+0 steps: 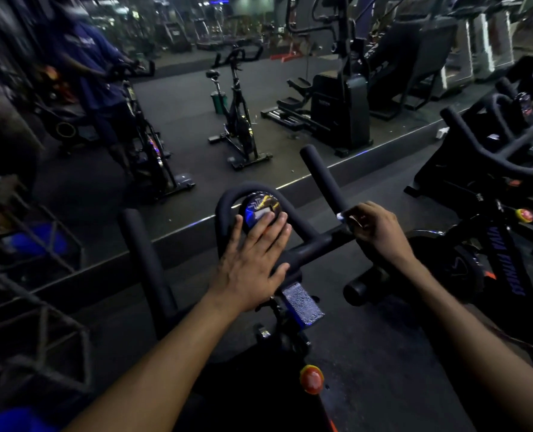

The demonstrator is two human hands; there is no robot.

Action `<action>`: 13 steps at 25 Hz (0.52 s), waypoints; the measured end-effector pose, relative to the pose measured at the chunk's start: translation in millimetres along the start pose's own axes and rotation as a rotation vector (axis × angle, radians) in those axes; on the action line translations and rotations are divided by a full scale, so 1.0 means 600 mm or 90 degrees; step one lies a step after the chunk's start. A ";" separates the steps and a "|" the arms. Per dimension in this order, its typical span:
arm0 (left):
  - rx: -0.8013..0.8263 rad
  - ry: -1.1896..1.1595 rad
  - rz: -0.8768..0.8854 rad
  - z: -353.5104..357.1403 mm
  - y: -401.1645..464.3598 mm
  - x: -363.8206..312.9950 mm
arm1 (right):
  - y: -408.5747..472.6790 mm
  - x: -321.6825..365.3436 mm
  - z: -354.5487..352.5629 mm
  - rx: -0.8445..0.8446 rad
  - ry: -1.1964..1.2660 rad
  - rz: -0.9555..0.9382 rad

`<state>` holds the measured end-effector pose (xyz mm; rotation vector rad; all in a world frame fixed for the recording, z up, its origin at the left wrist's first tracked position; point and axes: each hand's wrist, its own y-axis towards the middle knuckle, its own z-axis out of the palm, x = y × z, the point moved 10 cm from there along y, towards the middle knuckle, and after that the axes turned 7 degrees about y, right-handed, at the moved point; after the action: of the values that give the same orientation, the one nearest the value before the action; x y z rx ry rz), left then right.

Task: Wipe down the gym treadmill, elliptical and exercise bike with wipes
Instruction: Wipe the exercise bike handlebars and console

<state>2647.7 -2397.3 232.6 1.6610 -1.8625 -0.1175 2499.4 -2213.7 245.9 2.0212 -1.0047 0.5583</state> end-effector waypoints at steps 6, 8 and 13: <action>-0.008 -0.171 0.083 0.000 -0.027 0.015 | -0.109 0.100 0.020 -0.035 0.215 0.096; -0.003 -0.255 0.137 0.003 -0.071 0.039 | -0.141 0.145 0.055 -0.004 0.229 0.098; -0.042 -0.229 0.089 0.000 -0.197 0.203 | -0.164 0.288 0.173 0.033 0.208 0.107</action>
<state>2749.6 -2533.3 225.7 1.5337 -2.2069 -0.4388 2684.1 -2340.5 254.8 1.8216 -0.9705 0.9789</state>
